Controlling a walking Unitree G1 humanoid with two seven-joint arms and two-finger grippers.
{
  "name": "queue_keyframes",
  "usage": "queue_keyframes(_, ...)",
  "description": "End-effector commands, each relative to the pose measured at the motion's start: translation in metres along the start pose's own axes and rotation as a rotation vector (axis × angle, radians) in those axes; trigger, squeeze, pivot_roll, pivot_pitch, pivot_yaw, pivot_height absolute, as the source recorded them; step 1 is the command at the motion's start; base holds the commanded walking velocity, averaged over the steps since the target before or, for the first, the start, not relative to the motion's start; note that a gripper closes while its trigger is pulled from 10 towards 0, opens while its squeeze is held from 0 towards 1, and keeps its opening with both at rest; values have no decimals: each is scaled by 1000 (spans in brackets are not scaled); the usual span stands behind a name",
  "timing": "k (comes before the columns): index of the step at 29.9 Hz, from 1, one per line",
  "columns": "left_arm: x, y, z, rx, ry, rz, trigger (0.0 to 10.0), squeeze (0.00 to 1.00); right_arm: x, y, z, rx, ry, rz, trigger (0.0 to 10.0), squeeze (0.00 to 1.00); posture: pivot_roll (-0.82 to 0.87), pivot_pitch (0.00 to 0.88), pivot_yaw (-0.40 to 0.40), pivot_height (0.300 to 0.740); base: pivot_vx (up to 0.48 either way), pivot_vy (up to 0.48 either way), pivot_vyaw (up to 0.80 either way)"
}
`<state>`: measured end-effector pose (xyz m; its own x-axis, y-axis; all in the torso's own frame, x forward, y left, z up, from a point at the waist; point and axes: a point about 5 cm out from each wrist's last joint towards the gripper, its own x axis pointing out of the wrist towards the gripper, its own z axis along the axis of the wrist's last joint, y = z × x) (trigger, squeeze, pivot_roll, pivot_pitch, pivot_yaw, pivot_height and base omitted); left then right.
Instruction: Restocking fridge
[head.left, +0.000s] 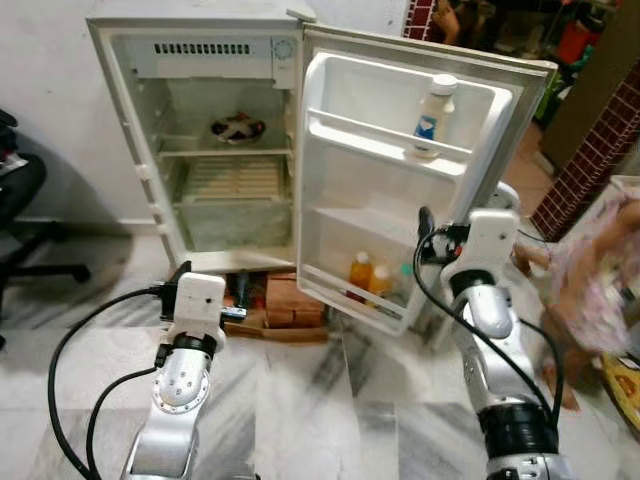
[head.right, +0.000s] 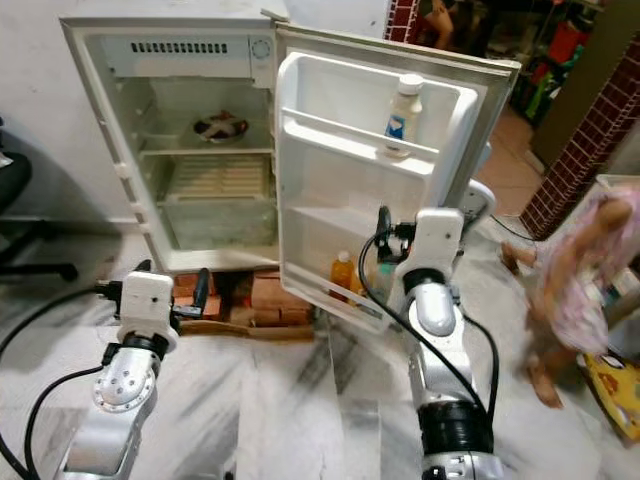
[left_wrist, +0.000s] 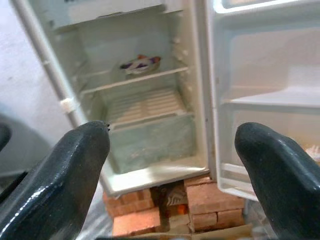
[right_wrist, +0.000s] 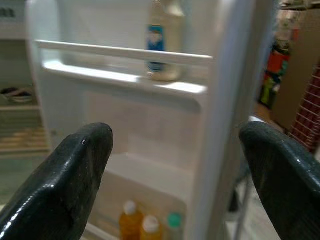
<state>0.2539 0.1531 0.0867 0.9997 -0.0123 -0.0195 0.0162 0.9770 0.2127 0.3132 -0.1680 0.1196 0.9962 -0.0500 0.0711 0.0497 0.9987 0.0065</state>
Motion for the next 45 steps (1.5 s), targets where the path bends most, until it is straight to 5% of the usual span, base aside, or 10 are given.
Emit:
queue_keyframes(1,3,-5,4,-9,-16,-20,10000,0,2,-6,5,-15,-15,-9,10000,0,94,0,-53,740,274,-315,0)
queue_keyframes(19,3,-6,4,-16,-16,-23,10000,0,7,-1,14,-25,-63,45,10000,0,93,0,-59,740,301,-355,390)
queue_keyframes(31,0,-8,1,-21,-5,-23,10000,0,8,1,17,52,-75,109,10000,0,92,0,-60,740,282,-375,0)
queue_keyframes(45,-8,-2,-20,-37,104,23,10000,0,20,8,24,21,-94,101,10000,0,97,0,-63,740,0,0,492)
